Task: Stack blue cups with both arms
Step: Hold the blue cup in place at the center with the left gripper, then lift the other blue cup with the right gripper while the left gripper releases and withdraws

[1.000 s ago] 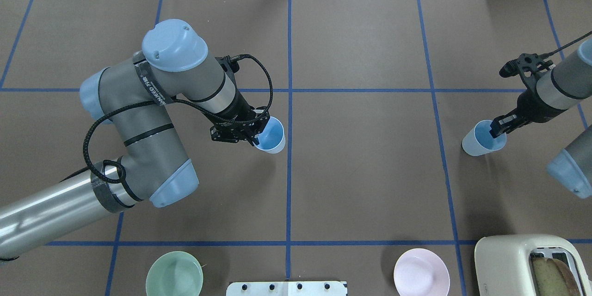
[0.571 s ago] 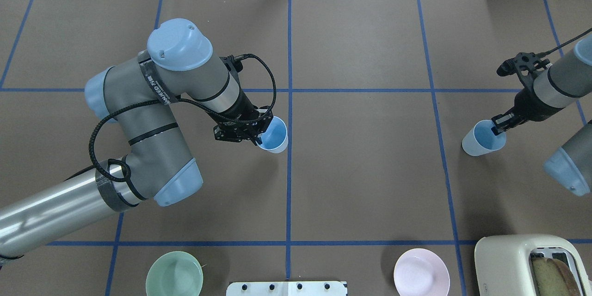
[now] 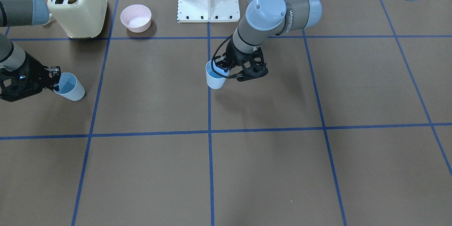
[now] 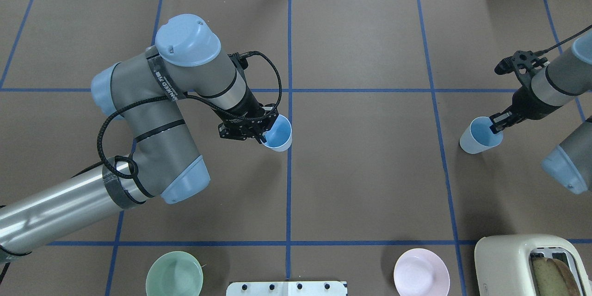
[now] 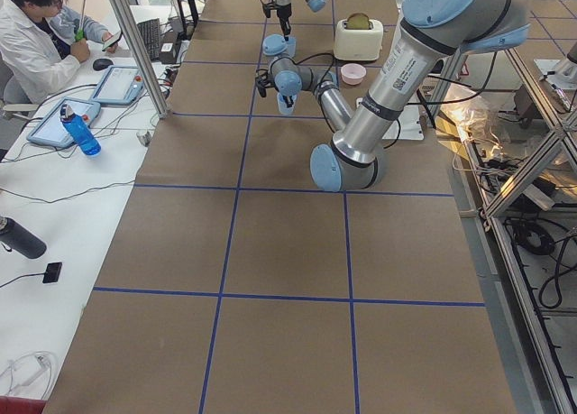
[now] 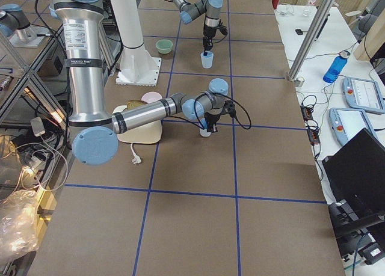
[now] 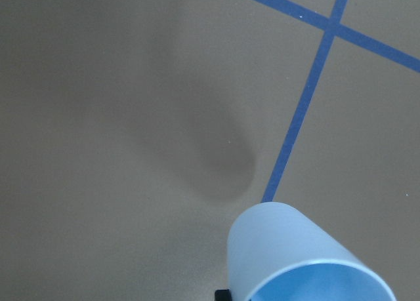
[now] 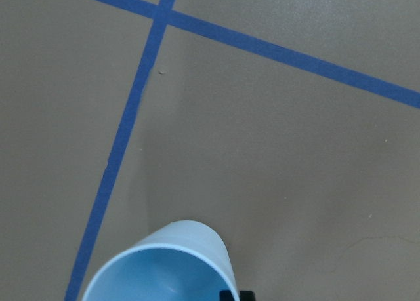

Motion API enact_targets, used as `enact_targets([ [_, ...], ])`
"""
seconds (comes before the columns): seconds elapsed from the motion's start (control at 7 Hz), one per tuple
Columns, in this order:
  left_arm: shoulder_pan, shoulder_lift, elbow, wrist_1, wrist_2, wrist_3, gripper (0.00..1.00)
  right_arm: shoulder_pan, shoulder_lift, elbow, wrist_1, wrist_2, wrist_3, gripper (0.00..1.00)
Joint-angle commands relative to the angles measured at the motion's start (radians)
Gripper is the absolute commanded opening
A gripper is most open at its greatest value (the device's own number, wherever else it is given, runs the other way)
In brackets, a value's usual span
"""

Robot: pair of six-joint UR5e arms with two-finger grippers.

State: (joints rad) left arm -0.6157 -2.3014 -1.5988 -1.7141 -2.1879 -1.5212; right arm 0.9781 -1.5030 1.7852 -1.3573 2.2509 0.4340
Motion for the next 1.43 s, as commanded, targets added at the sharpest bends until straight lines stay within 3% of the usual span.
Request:
enact_targets([
  [0.0,0.007,-0.03,0.046,-0.001,0.017,0.004,0.0,0.057,0.05,0.006,-0.043,0.045,0.0,0.0],
  [0.43,0.007,-0.073,0.12,-0.013,0.017,0.021,0.0,0.065,0.266,0.048,-0.329,0.042,0.009,0.0],
  [1.29,0.016,-0.086,0.19,-0.094,0.037,0.044,0.0,0.024,0.4,0.048,-0.381,0.042,0.15,0.0],
])
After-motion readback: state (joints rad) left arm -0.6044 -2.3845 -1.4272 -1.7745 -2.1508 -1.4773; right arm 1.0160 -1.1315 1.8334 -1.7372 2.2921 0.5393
